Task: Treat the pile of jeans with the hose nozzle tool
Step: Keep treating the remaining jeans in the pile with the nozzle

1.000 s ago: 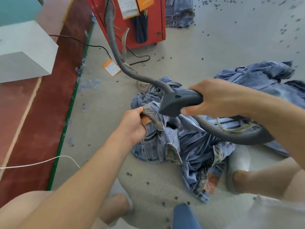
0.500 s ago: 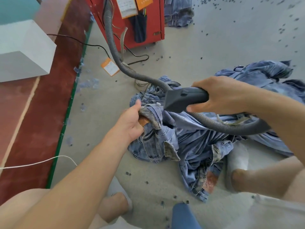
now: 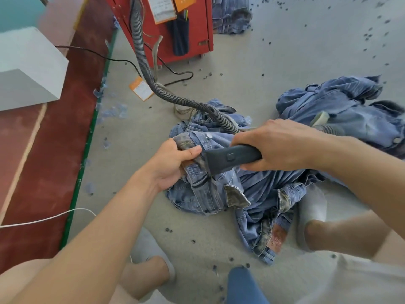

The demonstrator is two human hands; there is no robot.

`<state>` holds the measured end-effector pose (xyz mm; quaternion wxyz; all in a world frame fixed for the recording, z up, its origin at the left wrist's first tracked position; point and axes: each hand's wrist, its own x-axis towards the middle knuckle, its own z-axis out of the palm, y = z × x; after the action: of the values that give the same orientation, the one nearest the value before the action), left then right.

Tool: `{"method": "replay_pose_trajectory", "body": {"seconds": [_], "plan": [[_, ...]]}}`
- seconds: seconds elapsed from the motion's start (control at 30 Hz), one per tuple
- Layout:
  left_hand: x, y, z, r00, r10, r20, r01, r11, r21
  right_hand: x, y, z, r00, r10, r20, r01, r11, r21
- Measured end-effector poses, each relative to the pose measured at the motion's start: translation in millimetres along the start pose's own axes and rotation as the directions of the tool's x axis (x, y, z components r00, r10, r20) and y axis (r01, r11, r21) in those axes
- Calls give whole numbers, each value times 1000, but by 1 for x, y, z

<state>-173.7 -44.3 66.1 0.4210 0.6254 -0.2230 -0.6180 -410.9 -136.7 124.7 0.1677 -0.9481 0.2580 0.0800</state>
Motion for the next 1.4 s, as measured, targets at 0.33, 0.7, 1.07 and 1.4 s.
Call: {"method": "replay_pose_trajectory", "body": {"seconds": [0.33,0.7,1.07,1.4], "plan": [[0,8,1,1000,12,5,-12,999,-48,-6,8,-22,999,10,-45,-14,994,-106],[7,4,-3,1000,29,-3,-29,998,-53,-1,4,-12,998,6,-66,-17,986,-165],[15,-1,-1,999,13,-42,-18,993,-116,4,-6,-6,998,-5,-67,-4,992,-128],[16,-9,5,996,-69,-60,41,926,-375,5,-21,1,990,126,-68,-114,980,164]]}}
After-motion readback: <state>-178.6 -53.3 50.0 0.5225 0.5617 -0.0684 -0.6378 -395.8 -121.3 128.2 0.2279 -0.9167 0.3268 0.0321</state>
